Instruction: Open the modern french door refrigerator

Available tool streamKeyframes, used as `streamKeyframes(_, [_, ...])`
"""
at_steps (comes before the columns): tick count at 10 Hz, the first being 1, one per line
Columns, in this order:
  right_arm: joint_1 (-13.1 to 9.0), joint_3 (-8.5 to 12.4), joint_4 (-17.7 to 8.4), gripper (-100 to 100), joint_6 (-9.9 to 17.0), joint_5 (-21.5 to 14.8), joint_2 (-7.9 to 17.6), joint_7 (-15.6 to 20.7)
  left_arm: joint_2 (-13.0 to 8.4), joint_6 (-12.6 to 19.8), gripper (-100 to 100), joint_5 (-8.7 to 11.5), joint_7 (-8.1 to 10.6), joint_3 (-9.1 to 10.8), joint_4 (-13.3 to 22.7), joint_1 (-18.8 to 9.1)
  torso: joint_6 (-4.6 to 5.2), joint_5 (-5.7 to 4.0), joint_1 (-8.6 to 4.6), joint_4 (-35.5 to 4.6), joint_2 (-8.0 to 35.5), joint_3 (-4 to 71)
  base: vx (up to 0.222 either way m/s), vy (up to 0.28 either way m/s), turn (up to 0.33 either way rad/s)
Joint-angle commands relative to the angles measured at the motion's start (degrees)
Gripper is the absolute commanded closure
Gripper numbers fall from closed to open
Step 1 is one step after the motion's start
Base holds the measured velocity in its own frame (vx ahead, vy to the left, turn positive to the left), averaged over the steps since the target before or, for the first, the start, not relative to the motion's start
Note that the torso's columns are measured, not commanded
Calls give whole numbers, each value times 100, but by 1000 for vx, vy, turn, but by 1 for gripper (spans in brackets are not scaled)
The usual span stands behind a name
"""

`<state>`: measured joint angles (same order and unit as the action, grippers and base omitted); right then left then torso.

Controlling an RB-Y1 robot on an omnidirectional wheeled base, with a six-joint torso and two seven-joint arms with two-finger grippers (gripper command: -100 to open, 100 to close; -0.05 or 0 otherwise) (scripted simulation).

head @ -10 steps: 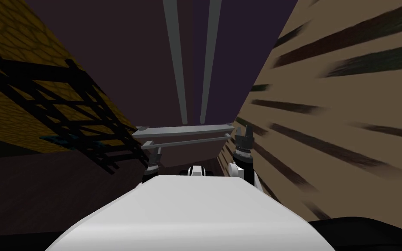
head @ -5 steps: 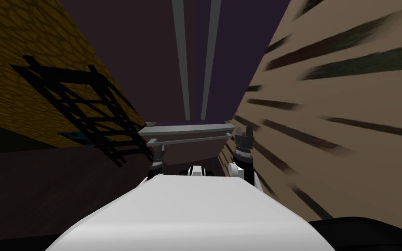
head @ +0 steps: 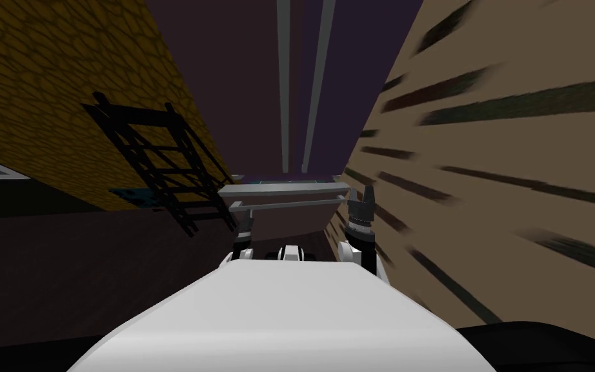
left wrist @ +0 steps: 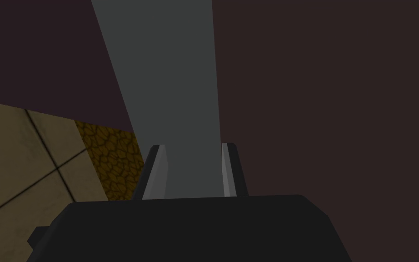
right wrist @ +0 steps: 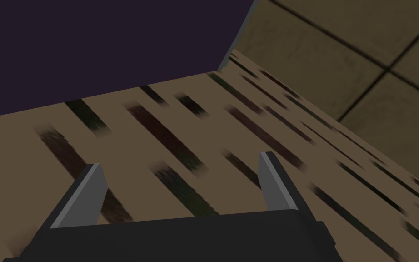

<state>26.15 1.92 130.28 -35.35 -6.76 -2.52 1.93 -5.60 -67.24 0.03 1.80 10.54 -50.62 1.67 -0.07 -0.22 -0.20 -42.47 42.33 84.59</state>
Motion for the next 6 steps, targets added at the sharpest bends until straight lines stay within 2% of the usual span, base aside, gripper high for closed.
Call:
streamKeyframes(1, [1,0,0,0,0,0,0,0,8,-2,100,-25,14,-16,-38,24,-3,2,3,5,-15,6,-112,-34,32])
streamKeyframes(4, [-1,-1,0,0,0,0,-1,0,-2,-27,100,-37,40,-31,-99,51,9,14,7,6,24,-19,-180,-46,29])
streamKeyframes(5, [-1,-1,0,0,0,0,-1,0,1,-3,100,-32,37,-26,-76,58,9,11,3,2,21,-16,-93,-27,10])
streamKeyframes(6, [1,0,0,0,0,0,0,0,-26,-28,100,-69,89,135,18,18,11,6,9,2,-14,4,-167,-76,-131])
